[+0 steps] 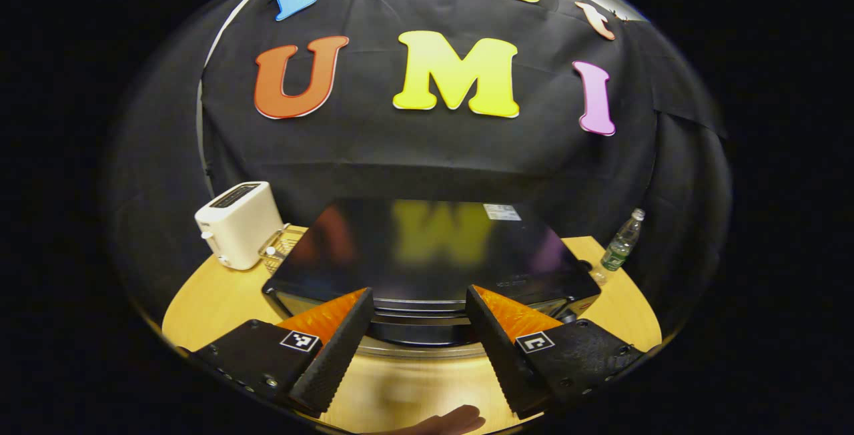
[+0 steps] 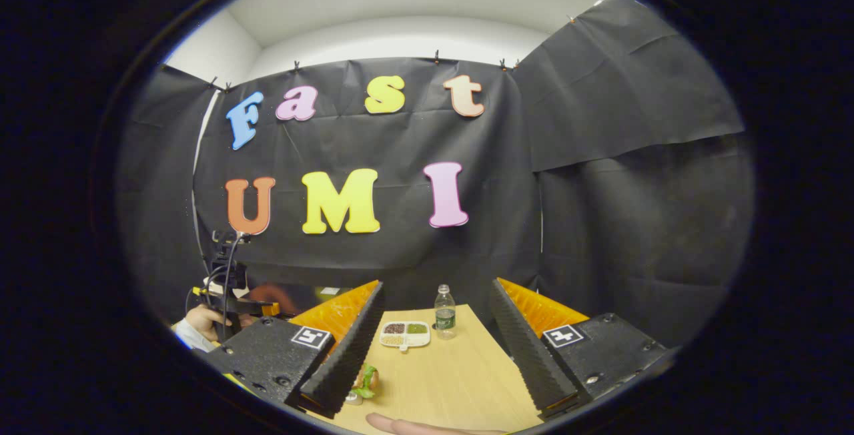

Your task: Open the electric oven with the left hand, put the food in, and close the electric oven.

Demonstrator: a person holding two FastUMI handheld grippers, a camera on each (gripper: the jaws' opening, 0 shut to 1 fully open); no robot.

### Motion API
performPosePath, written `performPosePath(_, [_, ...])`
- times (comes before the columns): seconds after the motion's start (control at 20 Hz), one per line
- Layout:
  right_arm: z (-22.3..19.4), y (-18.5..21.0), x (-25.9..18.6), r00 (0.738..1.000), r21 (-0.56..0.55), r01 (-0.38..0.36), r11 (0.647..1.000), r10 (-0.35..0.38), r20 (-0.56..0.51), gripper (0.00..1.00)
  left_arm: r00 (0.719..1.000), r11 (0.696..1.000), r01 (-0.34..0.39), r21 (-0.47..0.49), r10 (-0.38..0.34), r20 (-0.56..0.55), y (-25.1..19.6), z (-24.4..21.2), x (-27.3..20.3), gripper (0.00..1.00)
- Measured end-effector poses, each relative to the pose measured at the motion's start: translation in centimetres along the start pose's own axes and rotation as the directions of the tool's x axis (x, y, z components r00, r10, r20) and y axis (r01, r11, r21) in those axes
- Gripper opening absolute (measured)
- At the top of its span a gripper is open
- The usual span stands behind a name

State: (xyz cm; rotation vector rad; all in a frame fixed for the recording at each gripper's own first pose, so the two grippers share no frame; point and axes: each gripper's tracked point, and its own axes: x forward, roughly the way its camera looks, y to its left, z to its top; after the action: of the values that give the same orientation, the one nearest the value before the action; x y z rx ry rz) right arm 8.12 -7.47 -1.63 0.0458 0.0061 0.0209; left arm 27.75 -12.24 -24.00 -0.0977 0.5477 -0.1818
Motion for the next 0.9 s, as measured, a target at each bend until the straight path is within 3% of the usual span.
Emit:
performPosePath(0.1, [0.0, -0.2, 0.0, 1.000, -0.002, 0.008, 1.000, -0.008, 0.002, 1.00, 1.000, 0.999, -0.026, 0.047, 0.027, -0.008, 0.4, -0.1, 0.2, 0.96])
performPosePath(0.2, [-0.1, -0.1, -0.1, 1.000, -0.006, 0.004, 1.000, -0.004, 0.001, 1.00, 0.999, 0.993, -0.049, 0.105, 0.051, -0.017, 0.5, -0.5, 0.3, 0.94])
performPosePath(0.25, [-0.1, 0.1, -0.2, 1.000, -0.004, -0.001, 1.000, 0.001, 0.000, 0.91, 0.998, 0.992, -0.053, 0.116, 0.055, -0.011, 0.6, -0.5, 0.3, 0.95])
performPosePath(0.3, [-0.1, 0.3, -0.3, 1.000, -0.002, -0.006, 1.000, 0.006, 0.001, 1.00, 0.998, 0.993, -0.051, 0.107, 0.054, -0.019, 0.5, -0.7, 0.2, 0.95])
performPosePath(0.35, [-0.1, 0.2, -0.3, 1.000, -0.002, -0.006, 1.000, 0.006, 0.003, 0.91, 0.998, 0.994, -0.047, 0.099, 0.050, -0.025, 0.3, -0.8, 0.1, 0.95])
performPosePath(0.4, [-0.1, 0.2, -0.4, 1.000, -0.002, -0.005, 1.000, 0.005, 0.004, 1.00, 0.997, 0.994, -0.045, 0.096, 0.050, -0.050, 0.4, -1.4, -0.6, 0.95])
performPosePath(0.8, [-0.2, 0.7, -1.1, 1.000, 0.002, -0.011, 1.000, 0.011, 0.001, 1.00, 0.995, 0.994, -0.041, 0.101, 0.050, -0.088, 0.2, -3.6, -3.6, 0.95])
performPosePath(0.85, [-0.3, 0.7, -1.3, 1.000, 0.002, -0.009, 1.000, 0.009, 0.000, 0.91, 0.995, 0.994, -0.041, 0.102, 0.050, -0.087, 0.2, -4.2, -4.1, 0.95])
performPosePath(0.9, [-0.4, 0.6, -1.4, 1.000, 0.001, -0.007, 1.000, 0.007, -0.001, 0.91, 0.995, 0.994, -0.040, 0.101, 0.049, -0.091, 0.3, -4.8, -4.6, 0.95])
